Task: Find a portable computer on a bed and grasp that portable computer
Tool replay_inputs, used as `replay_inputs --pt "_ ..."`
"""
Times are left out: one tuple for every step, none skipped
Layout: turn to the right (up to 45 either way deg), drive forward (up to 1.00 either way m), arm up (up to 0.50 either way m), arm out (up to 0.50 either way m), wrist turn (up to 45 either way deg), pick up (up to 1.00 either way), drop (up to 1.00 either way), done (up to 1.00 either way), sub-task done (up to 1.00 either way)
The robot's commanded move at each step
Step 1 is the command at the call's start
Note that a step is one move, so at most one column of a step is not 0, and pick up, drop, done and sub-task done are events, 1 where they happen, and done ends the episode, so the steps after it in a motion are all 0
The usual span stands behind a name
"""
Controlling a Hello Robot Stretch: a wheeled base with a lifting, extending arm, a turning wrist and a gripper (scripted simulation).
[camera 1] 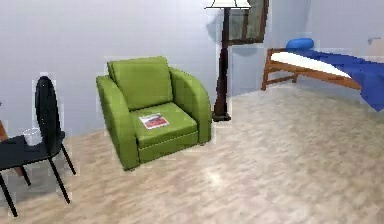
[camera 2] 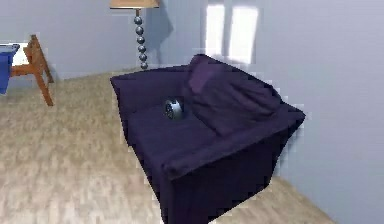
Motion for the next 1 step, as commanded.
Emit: replay_inputs --pt "15.0 0.00 0.00 0.00 0.0 0.00 0.00 0.00 0.00"
